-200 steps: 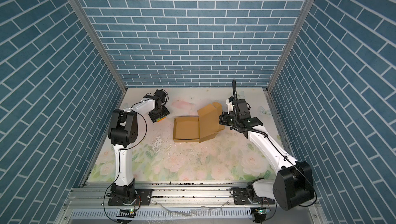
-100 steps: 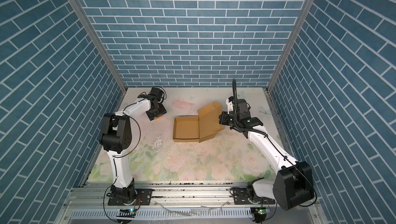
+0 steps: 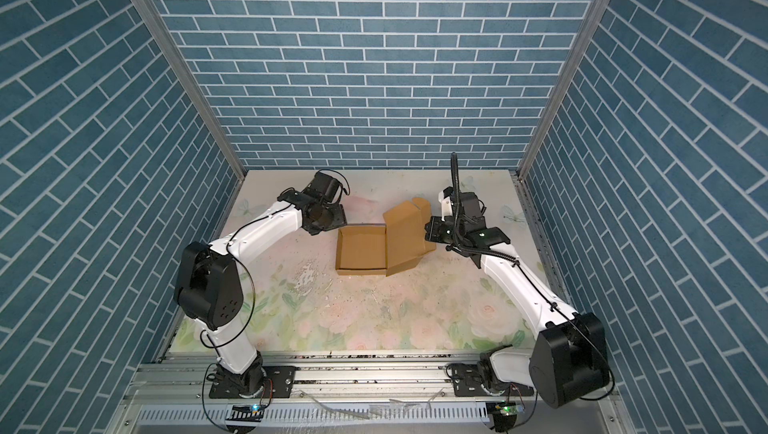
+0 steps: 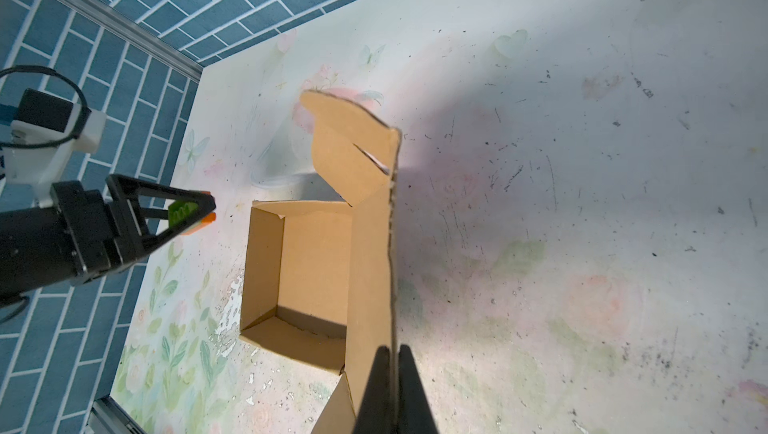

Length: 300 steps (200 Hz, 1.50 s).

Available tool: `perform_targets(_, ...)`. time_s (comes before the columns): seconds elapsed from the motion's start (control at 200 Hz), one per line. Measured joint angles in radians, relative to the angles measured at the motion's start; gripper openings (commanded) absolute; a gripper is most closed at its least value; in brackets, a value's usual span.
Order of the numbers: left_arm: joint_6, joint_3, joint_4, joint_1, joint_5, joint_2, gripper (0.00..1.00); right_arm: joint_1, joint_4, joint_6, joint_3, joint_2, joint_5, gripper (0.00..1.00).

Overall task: Fold the paper box
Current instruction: 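Carry the brick with the left gripper over the box and release it inside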

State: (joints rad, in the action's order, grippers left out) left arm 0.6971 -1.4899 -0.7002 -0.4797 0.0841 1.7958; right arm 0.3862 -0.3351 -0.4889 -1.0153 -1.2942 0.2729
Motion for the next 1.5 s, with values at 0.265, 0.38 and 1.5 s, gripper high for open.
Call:
perform_targets(0.265,-0.002,-0.003,-0.005,-0.135,0.000,0.047,0.65,0.001,0.000,0.001,0.000,0.000,-0.007,0.00)
perform_targets(0.38,-0.001,-0.005,-0.004,-0.151,0.000,0.113,0.65,0.001,-0.001,0.009,0.000,0.000,-0.010,0.00)
perform_targets(1.5,-0.164,0.071,0.121,-0.145,-0.043,0.064,0.86,0.002,-0.059,0.089,-0.064,-0.042,-0.001,0.00)
